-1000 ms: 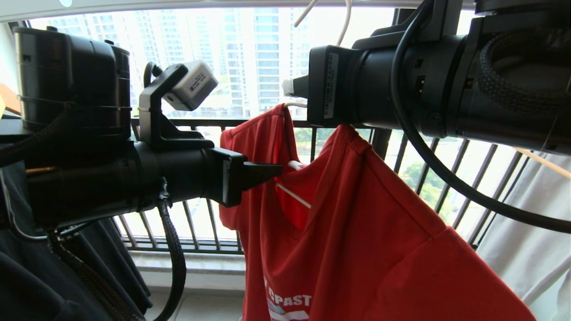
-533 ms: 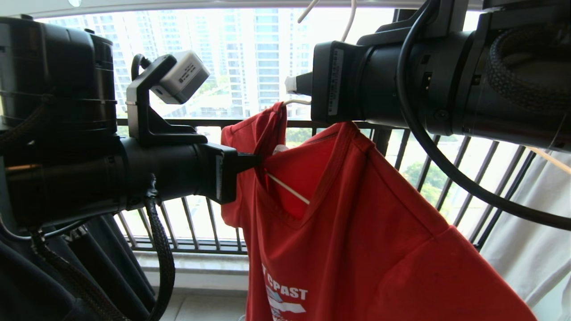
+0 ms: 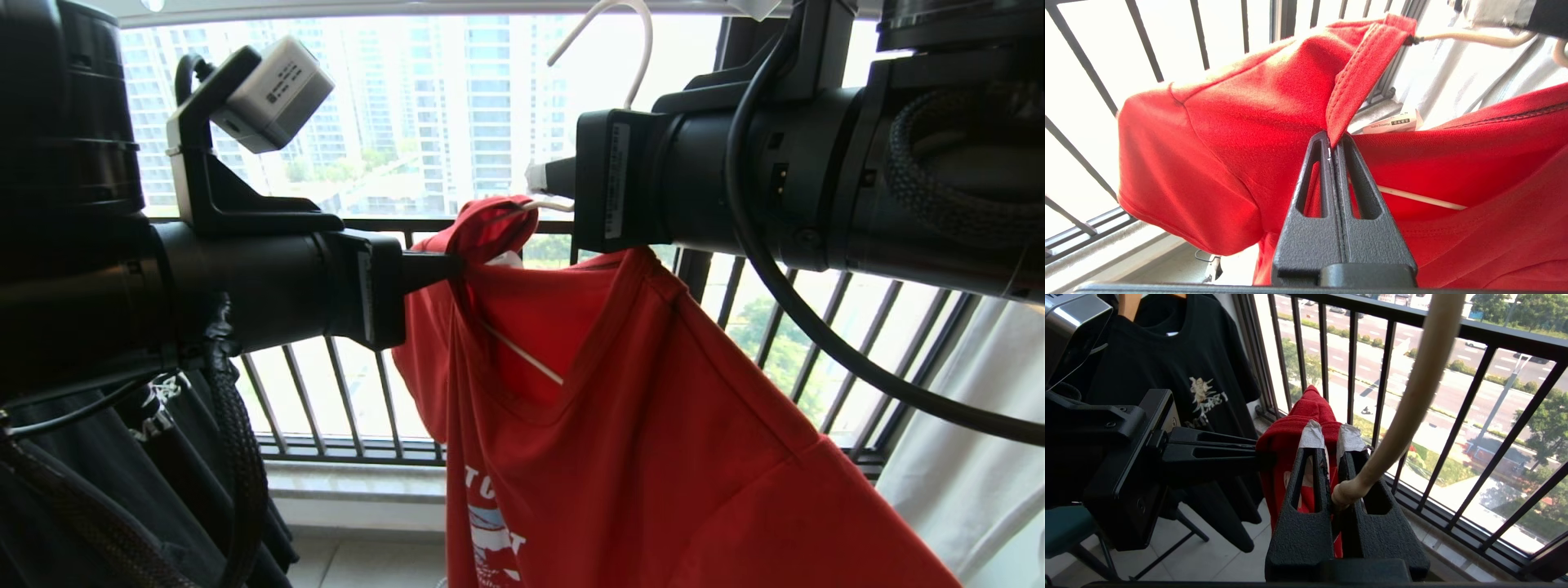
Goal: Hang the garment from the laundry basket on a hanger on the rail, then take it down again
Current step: Take the clothes off the clothes rack
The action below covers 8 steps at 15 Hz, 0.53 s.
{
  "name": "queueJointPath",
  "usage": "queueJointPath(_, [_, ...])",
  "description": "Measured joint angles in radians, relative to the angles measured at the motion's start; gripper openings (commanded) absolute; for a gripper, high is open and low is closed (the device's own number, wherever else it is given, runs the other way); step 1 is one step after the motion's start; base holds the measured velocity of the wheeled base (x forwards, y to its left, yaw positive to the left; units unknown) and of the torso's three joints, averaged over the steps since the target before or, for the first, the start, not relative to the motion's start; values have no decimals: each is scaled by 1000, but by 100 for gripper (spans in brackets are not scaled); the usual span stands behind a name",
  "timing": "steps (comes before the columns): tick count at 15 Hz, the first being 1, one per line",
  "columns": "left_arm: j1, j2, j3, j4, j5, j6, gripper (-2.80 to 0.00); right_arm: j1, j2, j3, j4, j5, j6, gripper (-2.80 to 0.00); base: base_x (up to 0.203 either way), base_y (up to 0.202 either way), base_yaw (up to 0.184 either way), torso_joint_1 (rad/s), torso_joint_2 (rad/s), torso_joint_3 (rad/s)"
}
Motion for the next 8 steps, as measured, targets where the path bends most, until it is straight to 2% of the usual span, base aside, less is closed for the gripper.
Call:
queueJointPath(4, [25,14,-1,-61,-1,-17,-280,0,-16,21,0,0,0,-280,0,0,0,0,0,0])
queueJointPath(7, [32,25,2,-63,-4,-19,-280,0,-22,23,0,0,0,-280,0,0,0,0,0,0])
queueJointPath(8, [33,26,4,-63,-6,-16,-124,0,-24,23,0,0,0,-280,0,0,0,0,0,0])
